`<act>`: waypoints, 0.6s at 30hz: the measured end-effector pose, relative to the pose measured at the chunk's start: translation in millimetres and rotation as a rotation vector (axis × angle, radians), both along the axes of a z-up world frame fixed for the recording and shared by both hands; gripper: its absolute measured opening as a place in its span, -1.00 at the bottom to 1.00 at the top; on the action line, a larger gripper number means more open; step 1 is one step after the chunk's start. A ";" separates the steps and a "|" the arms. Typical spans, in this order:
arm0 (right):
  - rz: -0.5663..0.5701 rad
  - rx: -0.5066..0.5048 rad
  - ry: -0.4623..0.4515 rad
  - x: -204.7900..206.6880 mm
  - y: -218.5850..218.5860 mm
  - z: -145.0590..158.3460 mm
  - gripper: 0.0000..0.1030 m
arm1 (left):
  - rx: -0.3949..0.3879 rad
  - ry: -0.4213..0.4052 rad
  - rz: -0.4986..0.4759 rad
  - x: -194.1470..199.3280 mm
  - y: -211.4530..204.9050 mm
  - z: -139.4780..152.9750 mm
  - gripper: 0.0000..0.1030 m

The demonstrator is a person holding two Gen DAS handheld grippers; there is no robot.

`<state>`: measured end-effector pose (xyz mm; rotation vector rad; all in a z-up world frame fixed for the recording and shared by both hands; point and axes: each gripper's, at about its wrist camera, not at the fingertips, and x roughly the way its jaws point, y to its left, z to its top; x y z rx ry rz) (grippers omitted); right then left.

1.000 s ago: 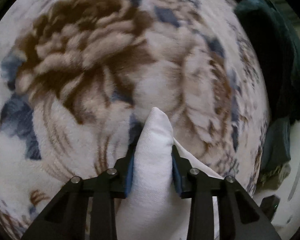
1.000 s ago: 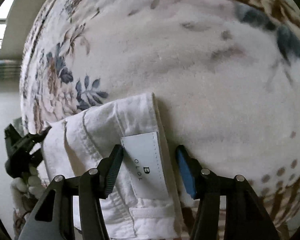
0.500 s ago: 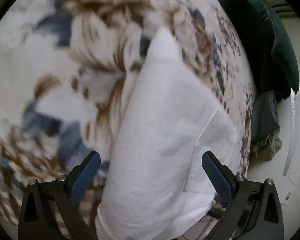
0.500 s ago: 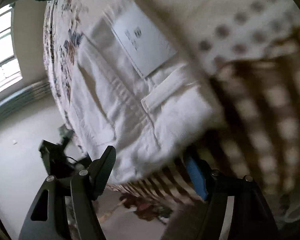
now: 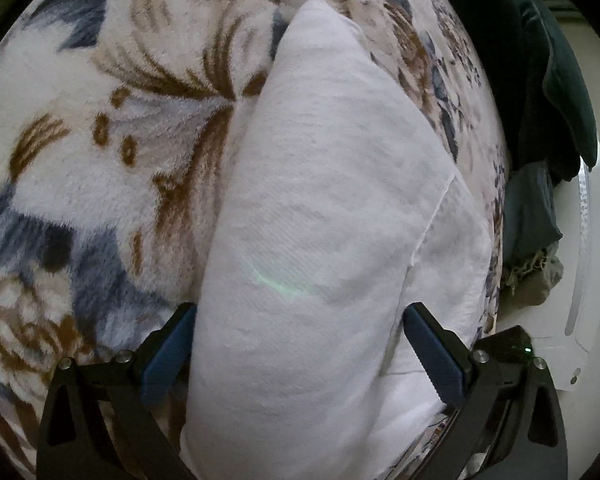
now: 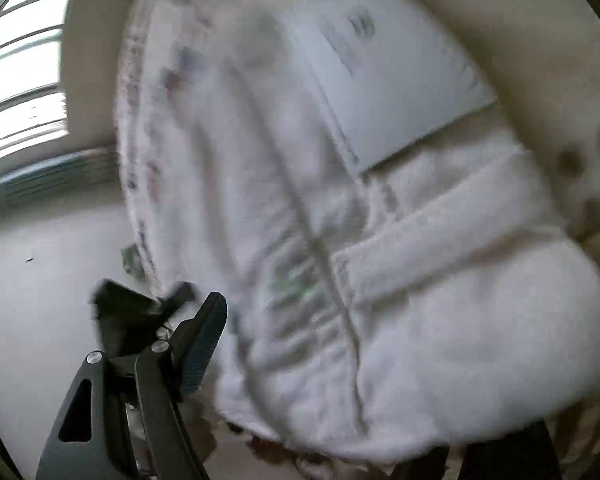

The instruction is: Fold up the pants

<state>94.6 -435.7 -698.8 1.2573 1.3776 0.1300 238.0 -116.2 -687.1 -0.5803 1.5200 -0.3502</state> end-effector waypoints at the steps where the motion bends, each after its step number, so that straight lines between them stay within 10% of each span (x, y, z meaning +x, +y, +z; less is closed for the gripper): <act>1: -0.017 0.003 -0.004 0.6 -1.6 0.5 0.33 | 0.007 -0.021 0.002 0.2 -0.5 4.3 0.45; 5: 0.020 -0.065 -0.063 5.6 9.6 23.5 -0.22 | 0.008 -0.111 -0.058 -6.3 -6.4 28.4 -0.49; 18: 0.087 -0.201 -0.275 89.0 12.5 164.4 -0.38 | -0.081 -0.295 0.013 38.2 16.3 145.1 -0.58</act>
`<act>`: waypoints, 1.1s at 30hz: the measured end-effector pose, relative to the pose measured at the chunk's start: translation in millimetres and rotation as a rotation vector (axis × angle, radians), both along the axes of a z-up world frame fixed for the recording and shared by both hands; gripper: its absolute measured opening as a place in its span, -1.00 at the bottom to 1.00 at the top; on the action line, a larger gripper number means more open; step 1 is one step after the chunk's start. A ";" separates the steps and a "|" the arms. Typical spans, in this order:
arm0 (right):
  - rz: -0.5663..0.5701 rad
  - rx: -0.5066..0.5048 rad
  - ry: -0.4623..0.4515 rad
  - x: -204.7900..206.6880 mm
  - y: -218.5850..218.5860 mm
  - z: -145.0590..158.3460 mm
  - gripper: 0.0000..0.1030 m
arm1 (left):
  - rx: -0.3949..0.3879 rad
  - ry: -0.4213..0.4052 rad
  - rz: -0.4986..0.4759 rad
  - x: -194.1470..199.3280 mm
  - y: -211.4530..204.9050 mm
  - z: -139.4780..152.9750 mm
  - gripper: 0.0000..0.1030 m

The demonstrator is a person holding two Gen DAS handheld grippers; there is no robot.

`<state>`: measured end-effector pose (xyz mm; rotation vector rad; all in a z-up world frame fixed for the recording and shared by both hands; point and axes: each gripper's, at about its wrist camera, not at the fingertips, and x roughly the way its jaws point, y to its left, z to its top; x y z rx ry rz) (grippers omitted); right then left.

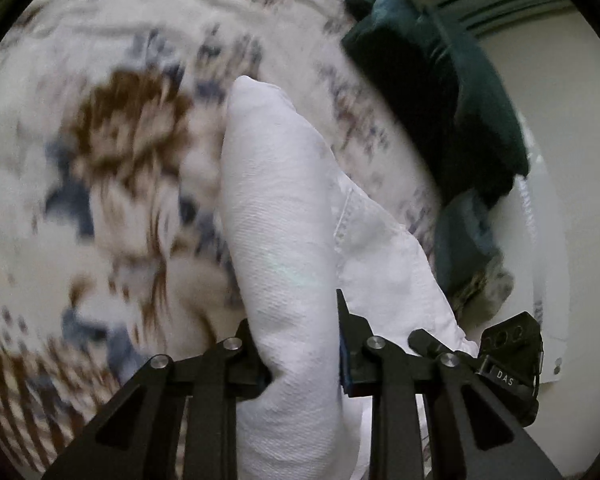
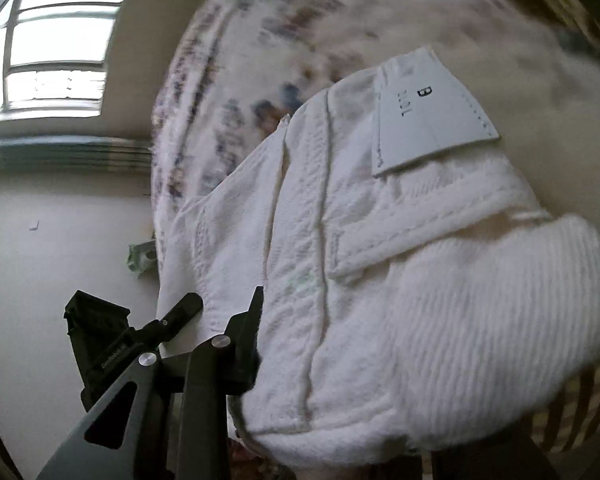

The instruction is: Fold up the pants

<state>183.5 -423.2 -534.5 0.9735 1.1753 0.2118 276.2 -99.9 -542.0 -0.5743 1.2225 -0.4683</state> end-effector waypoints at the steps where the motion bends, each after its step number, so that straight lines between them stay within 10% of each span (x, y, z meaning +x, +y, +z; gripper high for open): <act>1: 0.001 -0.005 -0.022 8.6 0.2 11.9 -0.38 | -0.012 -0.015 0.006 12.1 5.5 8.2 -0.58; 13: 0.011 -0.053 -0.203 241.3 117.8 41.6 -0.38 | 0.018 -0.137 0.035 229.1 116.1 53.5 -0.58; 24: 0.047 -0.041 -0.129 458.5 232.8 -95.1 -0.35 | 0.168 -0.045 0.040 406.3 194.4 -47.1 -0.38; 29: 0.069 -0.094 0.030 459.9 233.1 -131.8 0.36 | 0.330 -0.036 -0.001 390.6 186.1 -54.7 0.44; 33: 0.101 -0.364 0.072 448.8 232.2 -107.7 0.79 | 0.430 -0.036 0.027 369.4 183.6 -46.1 0.65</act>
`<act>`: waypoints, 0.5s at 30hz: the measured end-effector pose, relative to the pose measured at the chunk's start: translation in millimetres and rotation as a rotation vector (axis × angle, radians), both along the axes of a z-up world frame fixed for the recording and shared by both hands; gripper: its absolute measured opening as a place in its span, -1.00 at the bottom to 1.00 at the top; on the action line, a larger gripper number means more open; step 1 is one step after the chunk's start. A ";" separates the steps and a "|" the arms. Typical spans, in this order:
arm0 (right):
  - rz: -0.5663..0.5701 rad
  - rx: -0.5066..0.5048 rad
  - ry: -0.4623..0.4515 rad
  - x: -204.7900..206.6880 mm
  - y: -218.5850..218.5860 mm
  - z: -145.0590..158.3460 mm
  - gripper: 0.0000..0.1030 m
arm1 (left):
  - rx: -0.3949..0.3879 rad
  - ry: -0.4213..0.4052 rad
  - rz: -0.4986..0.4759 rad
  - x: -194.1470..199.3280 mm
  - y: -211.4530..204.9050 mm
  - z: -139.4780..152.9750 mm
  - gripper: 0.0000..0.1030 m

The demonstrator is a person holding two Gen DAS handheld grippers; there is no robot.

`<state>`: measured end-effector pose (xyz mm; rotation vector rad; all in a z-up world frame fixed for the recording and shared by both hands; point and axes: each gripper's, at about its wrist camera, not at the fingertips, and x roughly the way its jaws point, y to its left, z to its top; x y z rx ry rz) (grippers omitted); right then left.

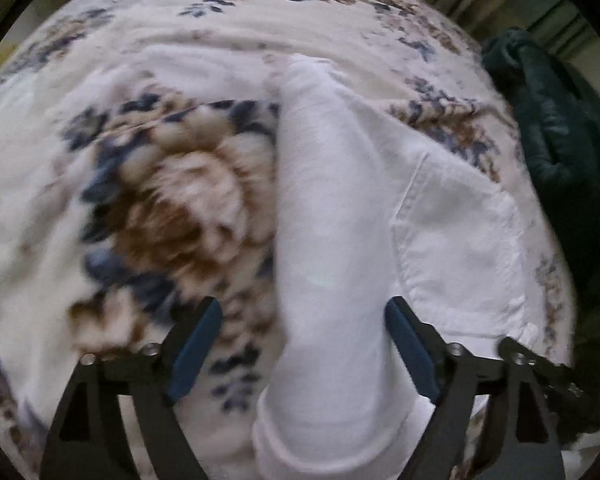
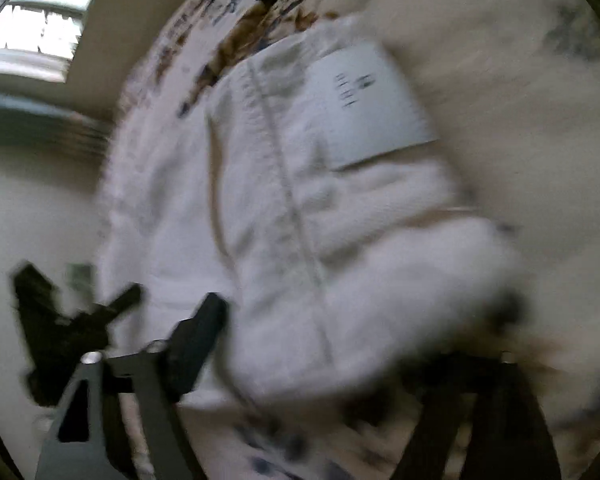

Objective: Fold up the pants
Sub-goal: 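Release the folded pants onto the bedspread with both grippers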

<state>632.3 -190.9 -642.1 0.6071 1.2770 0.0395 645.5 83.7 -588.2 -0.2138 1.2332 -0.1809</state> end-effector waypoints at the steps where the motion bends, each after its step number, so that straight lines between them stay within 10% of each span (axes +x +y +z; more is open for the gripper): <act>1: -0.001 -0.038 0.010 -1.4 0.3 6.0 0.82 | 0.026 -0.005 0.010 -4.8 -0.3 5.0 0.66; 7: 0.097 -0.393 -0.036 7.3 16.7 75.0 0.83 | 0.199 -0.054 0.034 -28.1 -15.0 46.6 0.74; 15: 0.100 -0.487 -0.086 -52.4 4.5 163.2 0.84 | 0.290 -0.107 0.043 -68.9 -41.1 115.8 0.75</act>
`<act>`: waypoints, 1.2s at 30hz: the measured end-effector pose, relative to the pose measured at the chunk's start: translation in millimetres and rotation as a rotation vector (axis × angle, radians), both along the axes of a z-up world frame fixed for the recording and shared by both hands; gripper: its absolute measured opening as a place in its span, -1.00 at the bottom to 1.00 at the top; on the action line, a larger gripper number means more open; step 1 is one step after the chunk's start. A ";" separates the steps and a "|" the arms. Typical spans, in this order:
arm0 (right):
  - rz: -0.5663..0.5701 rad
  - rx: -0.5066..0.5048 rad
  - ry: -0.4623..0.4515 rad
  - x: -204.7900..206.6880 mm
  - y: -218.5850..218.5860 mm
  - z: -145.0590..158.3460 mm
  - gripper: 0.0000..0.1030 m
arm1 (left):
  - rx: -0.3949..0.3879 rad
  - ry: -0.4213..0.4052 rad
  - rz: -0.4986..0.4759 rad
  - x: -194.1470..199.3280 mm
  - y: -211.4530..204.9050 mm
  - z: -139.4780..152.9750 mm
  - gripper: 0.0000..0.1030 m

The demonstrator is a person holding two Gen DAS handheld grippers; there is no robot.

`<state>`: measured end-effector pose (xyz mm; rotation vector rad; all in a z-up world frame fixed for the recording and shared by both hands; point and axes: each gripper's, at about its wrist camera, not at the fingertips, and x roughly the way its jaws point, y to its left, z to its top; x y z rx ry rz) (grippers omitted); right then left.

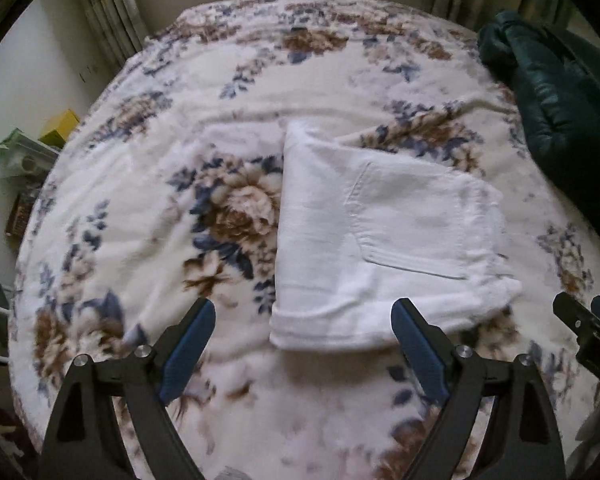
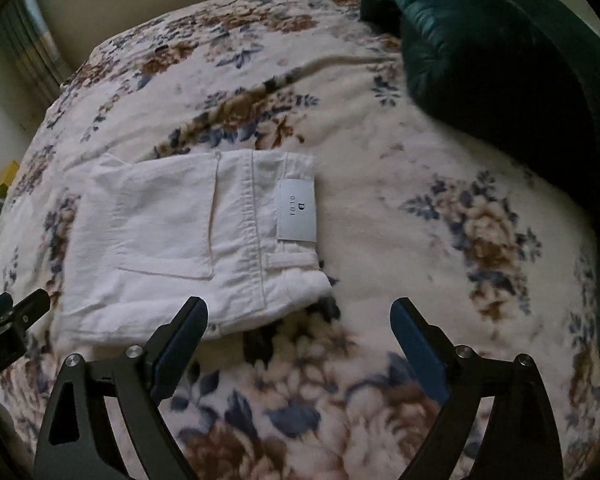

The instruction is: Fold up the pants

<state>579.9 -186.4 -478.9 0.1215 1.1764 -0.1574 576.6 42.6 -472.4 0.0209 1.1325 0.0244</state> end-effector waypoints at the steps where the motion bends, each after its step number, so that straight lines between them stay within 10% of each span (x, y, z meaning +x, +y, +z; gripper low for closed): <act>1: 0.002 -0.002 -0.007 -18.2 -2.8 16.2 0.84 | 0.000 -0.012 0.000 -6.7 -2.4 11.4 0.75; 22: 0.100 -0.027 -0.283 -282.2 -31.6 331.9 0.84 | -0.008 -0.294 0.017 -256.3 -55.0 287.7 0.74; 36: 0.154 -0.022 -0.434 -449.9 -7.3 503.3 0.84 | 0.007 -0.411 -0.007 -385.4 -46.1 400.7 0.75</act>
